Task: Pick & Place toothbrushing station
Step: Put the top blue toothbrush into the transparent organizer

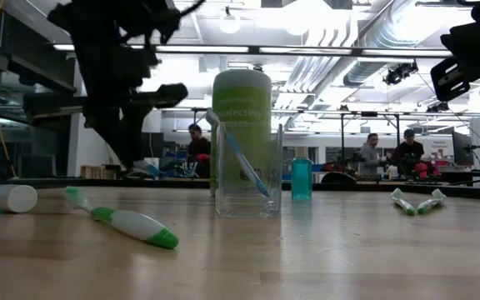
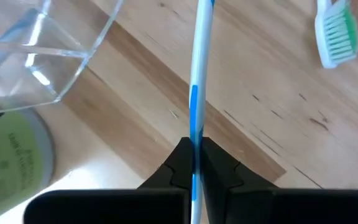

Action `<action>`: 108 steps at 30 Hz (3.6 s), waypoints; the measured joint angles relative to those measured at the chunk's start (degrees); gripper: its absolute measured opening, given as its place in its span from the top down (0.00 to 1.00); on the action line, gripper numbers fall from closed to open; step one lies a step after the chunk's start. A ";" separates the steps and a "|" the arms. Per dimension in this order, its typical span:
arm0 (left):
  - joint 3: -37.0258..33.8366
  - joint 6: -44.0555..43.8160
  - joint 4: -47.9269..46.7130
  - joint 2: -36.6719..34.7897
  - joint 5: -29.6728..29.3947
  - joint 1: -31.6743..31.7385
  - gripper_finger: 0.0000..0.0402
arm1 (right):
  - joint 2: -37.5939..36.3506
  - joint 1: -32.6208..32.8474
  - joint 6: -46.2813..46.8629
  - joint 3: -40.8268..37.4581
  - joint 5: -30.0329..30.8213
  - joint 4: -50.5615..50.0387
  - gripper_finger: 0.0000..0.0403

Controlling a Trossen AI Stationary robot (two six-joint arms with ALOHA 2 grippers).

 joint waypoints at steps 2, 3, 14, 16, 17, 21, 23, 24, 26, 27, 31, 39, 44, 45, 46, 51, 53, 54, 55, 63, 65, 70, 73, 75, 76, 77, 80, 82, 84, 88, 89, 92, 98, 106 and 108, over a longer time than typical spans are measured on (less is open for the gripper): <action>0.00 -0.58 -0.45 -0.78 -2.26 -1.49 0.99 | 0.01 0.01 0.00 0.00 -0.02 0.00 0.91; 0.00 -0.60 -0.47 -1.20 -3.55 -2.33 0.99 | 0.00 -0.01 0.00 0.00 0.00 0.01 0.91; 0.04 6.60 4.29 -2.36 -25.07 -14.09 0.99 | 0.01 -0.01 0.00 0.00 0.00 0.01 0.91; 0.04 9.10 6.21 -2.36 -28.32 -15.74 0.99 | 0.01 -0.01 0.00 0.00 0.00 0.01 0.91; 0.04 10.64 7.17 -2.36 -29.76 -16.45 0.99 | 0.01 0.01 0.02 -0.01 0.00 0.01 0.91; 0.14 16.63 11.11 -2.36 -34.42 -18.10 0.99 | 0.00 -0.01 0.00 0.00 0.00 0.01 0.91; 0.70 18.32 11.42 -2.36 -35.60 -18.11 0.99 | -0.01 0.01 0.00 -0.02 0.00 0.01 0.91; 1.07 18.75 11.39 -2.36 -35.78 -17.96 0.99 | 0.00 0.00 0.00 0.00 -0.01 0.01 0.91; 1.87 19.53 11.28 -2.36 -35.97 -17.46 0.99 | 0.01 -0.01 0.00 0.00 0.00 0.01 0.91; 2.32 19.97 11.12 -2.36 -36.03 -17.05 0.99 | 0.00 0.01 0.00 -0.02 -0.02 -0.01 0.91; 3.84 22.29 11.08 -2.36 -36.24 -14.82 0.99 | 0.00 0.00 0.00 0.00 -0.01 -0.01 0.91; 4.74 25.59 11.82 -2.10 -38.61 -11.46 0.99 | -0.01 -0.01 0.02 0.00 -0.01 -0.01 0.91; 5.14 30.33 13.18 -0.54 -42.63 -10.88 0.99 | 0.01 -0.01 0.00 0.00 -0.01 0.01 0.91; 5.38 30.99 13.16 -0.13 -42.93 -10.80 0.99 | 0.01 0.01 0.00 0.00 -0.02 0.01 0.91; 5.67 31.49 13.14 0.13 -43.17 -10.69 0.99 | -0.01 -0.01 0.01 -0.01 0.00 -0.01 0.91; 7.16 35.02 13.64 1.64 -43.99 -9.56 0.99 | 0.00 0.00 0.00 0.00 -0.03 -0.03 0.91; 7.76 35.99 14.26 2.04 -44.21 -8.91 0.99 | 0.01 0.01 0.00 0.00 -0.03 -0.01 0.91; 7.83 36.40 14.02 2.06 -44.41 -8.73 0.99 | 0.01 -0.01 0.00 0.00 -0.02 -0.01 0.91; 8.22 36.86 14.13 2.49 -44.61 -8.45 0.99 | 0.04 -0.01 0.00 0.00 0.02 -0.05 0.91; 8.48 38.24 14.44 3.81 -46.25 -6.04 0.99 | 0.95 -0.01 0.00 0.00 0.16 0.04 0.91; 8.52 38.95 15.16 4.35 -46.85 -6.01 0.99 | 0.92 -0.01 0.00 0.00 -0.04 0.04 0.91; 8.50 39.15 15.08 4.79 -47.93 -6.09 0.99 | 0.96 -0.01 0.00 0.00 0.02 0.06 0.91; 8.50 39.18 15.18 4.79 -49.96 -7.05 0.99 | 0.96 -0.01 0.01 0.00 0.02 0.04 0.91; 8.50 40.52 15.17 4.79 -51.86 -7.97 0.99 | 0.98 0.01 0.00 0.00 -0.01 0.04 0.91; 8.50 41.33 15.17 4.79 -52.32 -8.47 0.99 | 0.98 0.00 0.01 0.00 0.00 0.06 0.91; 8.50 42.16 15.21 4.79 -52.83 -9.00 0.99 | 0.98 0.01 0.00 0.00 0.00 0.04 0.91; 8.50 44.63 15.66 4.79 -53.78 -10.57 0.99 | 0.98 -0.01 0.00 0.00 0.00 0.04 0.91; 8.50 46.37 15.69 5.00 -54.17 -11.62 0.99 | 0.98 0.00 0.00 0.00 0.00 0.04 0.91; 8.50 48.83 16.73 5.97 -55.25 -12.40 0.99 | 0.98 -0.01 0.01 -0.01 0.00 0.04 0.91; 8.46 54.76 19.33 8.55 -57.54 -12.98 0.99 | 0.98 0.01 0.00 0.00 -0.02 0.06 0.91; 8.47 55.10 19.82 8.95 -57.50 -12.80 0.99 | 0.95 -0.01 0.00 0.00 0.00 0.05 0.91; 8.48 55.25 21.19 9.66 -57.51 -12.11 0.99 | 0.96 -0.01 0.02 0.00 0.00 0.06 0.91; 10.09 56.40 23.46 9.01 -57.73 -11.99 0.99 | 0.98 0.00 0.00 0.00 -0.02 0.04 0.91; 11.08 58.02 23.52 9.19 -57.72 -11.11 0.99 | 0.98 0.00 0.00 0.00 0.00 0.04 0.91; 11.08 58.33 23.37 9.31 -57.71 -10.78 0.99 | 0.98 0.01 0.00 0.00 -0.02 0.04 0.91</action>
